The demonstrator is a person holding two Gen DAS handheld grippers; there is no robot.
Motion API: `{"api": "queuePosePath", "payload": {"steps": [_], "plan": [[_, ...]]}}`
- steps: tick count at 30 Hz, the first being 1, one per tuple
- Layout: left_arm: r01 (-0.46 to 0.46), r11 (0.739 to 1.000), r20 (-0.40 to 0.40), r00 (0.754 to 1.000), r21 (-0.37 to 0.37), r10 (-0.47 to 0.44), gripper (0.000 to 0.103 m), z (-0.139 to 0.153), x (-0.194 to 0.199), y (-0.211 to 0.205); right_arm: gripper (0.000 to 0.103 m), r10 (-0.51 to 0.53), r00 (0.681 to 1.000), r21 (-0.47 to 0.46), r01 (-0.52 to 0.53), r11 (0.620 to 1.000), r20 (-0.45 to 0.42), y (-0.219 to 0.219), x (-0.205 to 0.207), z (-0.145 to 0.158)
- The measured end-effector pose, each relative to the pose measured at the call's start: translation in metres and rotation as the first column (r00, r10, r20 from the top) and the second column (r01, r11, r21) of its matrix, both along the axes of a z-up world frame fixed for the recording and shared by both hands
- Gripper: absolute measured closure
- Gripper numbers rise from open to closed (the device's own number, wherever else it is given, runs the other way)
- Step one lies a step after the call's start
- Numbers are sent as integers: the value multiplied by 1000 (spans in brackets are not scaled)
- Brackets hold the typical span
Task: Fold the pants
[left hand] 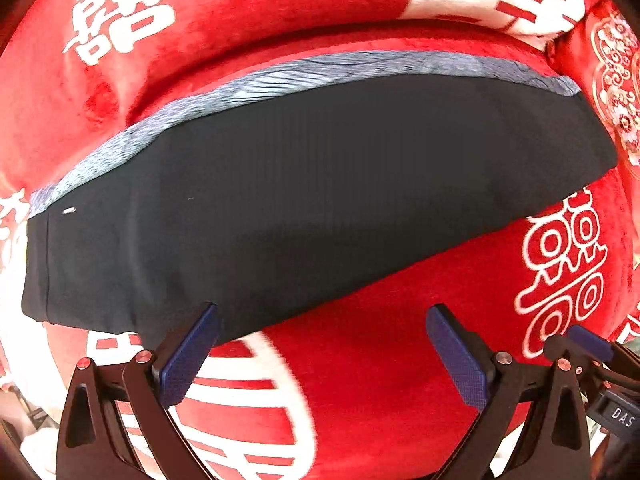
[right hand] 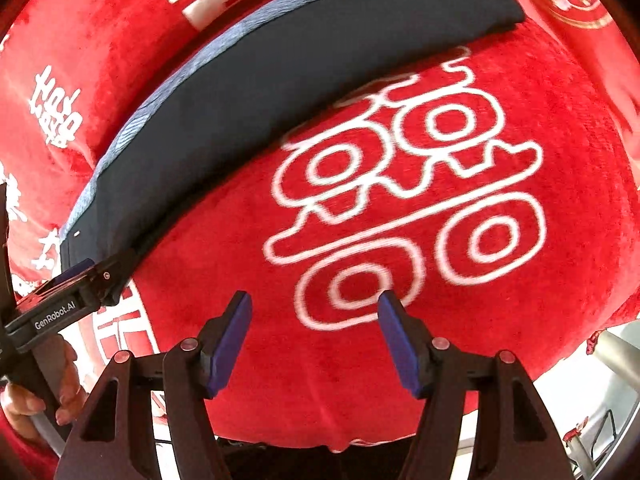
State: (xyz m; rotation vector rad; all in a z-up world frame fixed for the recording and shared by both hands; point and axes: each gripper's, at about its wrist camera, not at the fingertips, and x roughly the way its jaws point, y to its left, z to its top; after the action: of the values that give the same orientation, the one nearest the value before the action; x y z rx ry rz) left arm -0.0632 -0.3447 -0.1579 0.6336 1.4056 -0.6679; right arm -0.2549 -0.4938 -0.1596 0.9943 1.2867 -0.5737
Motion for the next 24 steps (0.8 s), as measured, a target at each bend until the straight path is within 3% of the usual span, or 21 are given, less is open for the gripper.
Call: {"api": "queuePosePath", "payload": {"steps": [14,24], "plan": [[-43,999,-26,999,18,44,0,-1,-47,-72,34,-18,999,33,17,999,27,-87,-27,-2],[-84,996,-32,996,21,85,0,-1,-47,-137,34,-90,990,68,83,994,109,-140,-40,-7]]}}
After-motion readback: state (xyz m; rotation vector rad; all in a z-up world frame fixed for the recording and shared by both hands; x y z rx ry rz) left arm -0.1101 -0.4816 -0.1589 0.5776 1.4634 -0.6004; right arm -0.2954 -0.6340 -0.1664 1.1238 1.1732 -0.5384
